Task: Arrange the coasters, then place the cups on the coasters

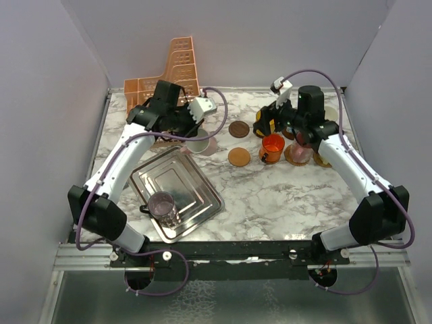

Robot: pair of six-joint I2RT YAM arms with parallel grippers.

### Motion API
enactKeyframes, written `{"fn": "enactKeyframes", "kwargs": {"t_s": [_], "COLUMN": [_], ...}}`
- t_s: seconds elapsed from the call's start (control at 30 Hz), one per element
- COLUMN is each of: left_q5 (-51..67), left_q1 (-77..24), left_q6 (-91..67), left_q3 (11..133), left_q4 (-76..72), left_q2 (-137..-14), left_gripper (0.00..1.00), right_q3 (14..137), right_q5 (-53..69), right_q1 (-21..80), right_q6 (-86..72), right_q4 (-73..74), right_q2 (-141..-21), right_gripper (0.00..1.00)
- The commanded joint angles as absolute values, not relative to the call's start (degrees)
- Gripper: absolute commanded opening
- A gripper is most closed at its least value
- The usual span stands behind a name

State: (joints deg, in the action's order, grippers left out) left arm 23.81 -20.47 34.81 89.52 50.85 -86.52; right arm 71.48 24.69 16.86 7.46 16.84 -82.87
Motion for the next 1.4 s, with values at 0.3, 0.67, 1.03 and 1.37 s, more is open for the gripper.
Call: {"fn": "enactKeyframes", "kwargs": {"t_s": [0.3, 0.67, 1.03, 1.37], "left_q5": [11.4, 4.7, -10.0, -17.7], "left_q1": [-30.4, -31.7, -36.0, -39.1], "left_q6": [6.5, -9.1, -16.3, -20.1], "left_q3": [104.3, 105.2, 105.6, 106.6], "left_q4": [29.4, 22.5, 21.8, 23.4], "left_q2": [-99.2, -104.1, -105.3, -105.7], "left_gripper": [0.0, 0.0, 0.0, 0.0], "right_q3": [79.6, 79.6, 79.9, 82.3], "right_q5": [23.7, 22.7, 23.8, 21.0], "right_q1": [16.8, 16.8, 17.9, 20.0], "right_q6": [3.4, -2.1, -6.2, -7.7], "right_q4": [18.3, 17.5, 15.9, 17.7], "right_q2": [-81.8, -81.4, -85.3, -89.1], "right_gripper": [0.71, 0.66, 0.58, 0.5]}}
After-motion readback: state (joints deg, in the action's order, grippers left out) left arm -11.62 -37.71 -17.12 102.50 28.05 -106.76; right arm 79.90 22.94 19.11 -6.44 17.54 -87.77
